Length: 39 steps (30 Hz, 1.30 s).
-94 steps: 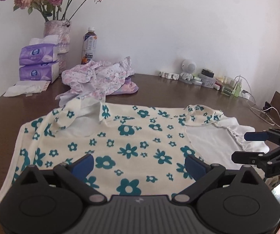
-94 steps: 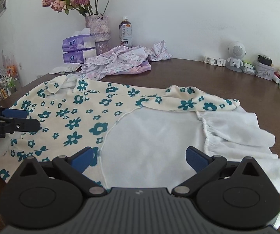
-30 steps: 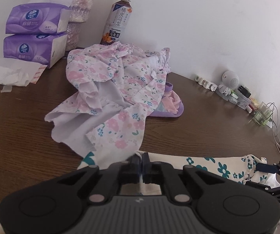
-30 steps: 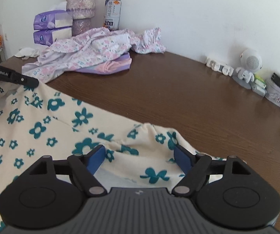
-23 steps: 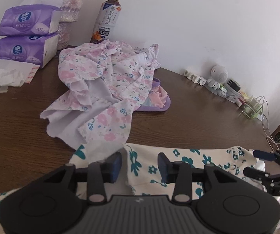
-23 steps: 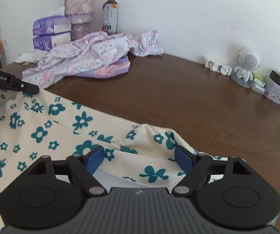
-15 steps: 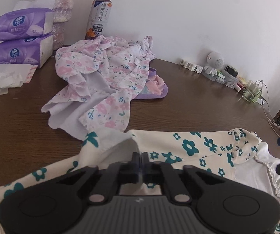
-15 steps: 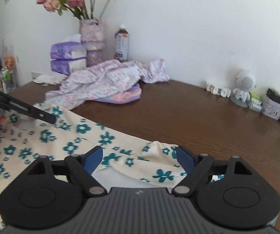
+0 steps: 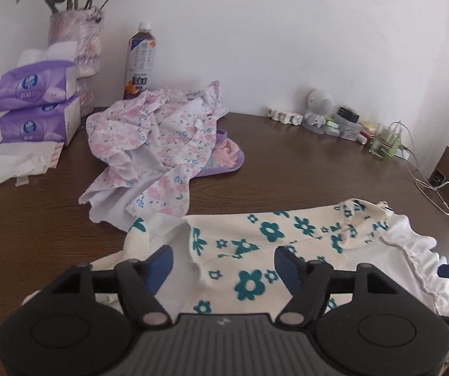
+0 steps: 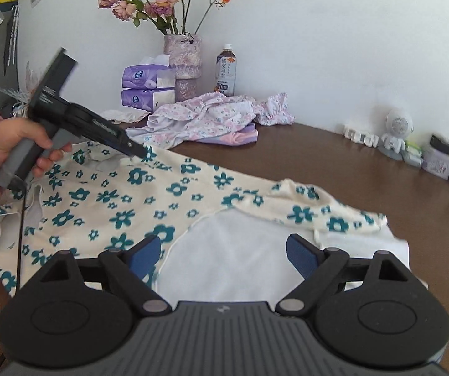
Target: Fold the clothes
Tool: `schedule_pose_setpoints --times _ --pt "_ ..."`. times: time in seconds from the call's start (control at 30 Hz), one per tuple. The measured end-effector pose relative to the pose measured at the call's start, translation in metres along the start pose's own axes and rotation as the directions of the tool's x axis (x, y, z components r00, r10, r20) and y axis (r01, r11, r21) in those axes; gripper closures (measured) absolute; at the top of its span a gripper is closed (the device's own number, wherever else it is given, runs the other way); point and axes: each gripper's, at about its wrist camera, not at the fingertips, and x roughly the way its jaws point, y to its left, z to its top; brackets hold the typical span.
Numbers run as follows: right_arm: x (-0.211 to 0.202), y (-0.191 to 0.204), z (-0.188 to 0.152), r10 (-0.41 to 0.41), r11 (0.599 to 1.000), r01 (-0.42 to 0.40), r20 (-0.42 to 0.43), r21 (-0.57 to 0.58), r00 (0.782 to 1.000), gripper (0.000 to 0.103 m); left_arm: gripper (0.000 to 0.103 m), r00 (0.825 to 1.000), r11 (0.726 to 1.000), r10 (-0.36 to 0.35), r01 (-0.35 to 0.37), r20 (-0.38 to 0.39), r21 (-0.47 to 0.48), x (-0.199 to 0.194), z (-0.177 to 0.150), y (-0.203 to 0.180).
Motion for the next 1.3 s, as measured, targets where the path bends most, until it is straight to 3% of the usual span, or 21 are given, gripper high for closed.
schedule_pose_setpoints --times 0.17,0.3,0.43,0.67,0.7,0.73,0.77,0.9,1.1,1.23,1.3 --pt "-0.013 0.000 -0.023 -0.001 0.998 0.000 0.004 0.068 1.000 0.011 0.030 0.998 0.997 -0.064 0.063 0.022 0.049 -0.065 -0.044 -0.028" --pt "-0.019 0.008 -0.036 0.010 0.996 -0.010 0.004 0.088 1.000 0.011 0.037 0.993 0.993 -0.113 0.114 -0.012 0.027 -0.103 -0.090 -0.039" --pt "-0.022 0.014 -0.044 0.014 0.996 -0.013 -0.004 0.091 1.000 0.010 0.058 0.984 0.991 -0.133 0.132 -0.115 -0.017 -0.109 -0.117 -0.039" --pt "-0.022 0.030 -0.048 0.060 0.994 -0.060 0.009 0.088 0.998 0.009 0.065 0.965 0.995 -0.097 0.098 -0.244 -0.005 -0.097 -0.123 -0.037" --pt "-0.022 0.032 -0.049 0.063 0.994 -0.064 0.010 0.086 0.998 0.008 0.068 0.963 0.996 -0.088 0.092 -0.255 0.006 -0.096 -0.123 -0.039" --pt "-0.023 0.034 -0.050 0.061 0.995 -0.061 0.010 0.083 0.998 0.008 0.089 0.961 0.996 -0.079 0.086 -0.266 0.017 -0.095 -0.122 -0.040" --pt "-0.024 0.035 -0.051 0.055 0.995 -0.055 0.009 0.081 0.998 0.007 0.099 0.959 0.996 -0.072 0.083 -0.276 0.030 -0.095 -0.122 -0.042" --pt "-0.030 0.031 -0.057 0.028 0.995 -0.029 0.005 0.093 1.000 0.006 0.096 0.946 0.993 -0.061 0.089 -0.319 0.072 -0.097 -0.122 -0.049" --pt "-0.035 0.023 -0.065 -0.002 0.993 0.003 -0.005 0.119 1.000 0.006 0.092 0.925 0.996 -0.077 0.088 -0.373 0.013 -0.101 -0.120 -0.042" --pt "-0.034 0.023 -0.067 0.003 0.992 -0.002 -0.003 0.126 1.000 0.005 0.082 0.909 0.995 -0.093 0.103 -0.406 0.004 -0.098 -0.115 -0.044" --pt "-0.033 0.025 -0.067 0.012 0.992 -0.011 -0.001 0.125 1.000 0.005 0.081 0.907 0.994 -0.068 0.097 -0.416 0.048 -0.096 -0.114 -0.052"
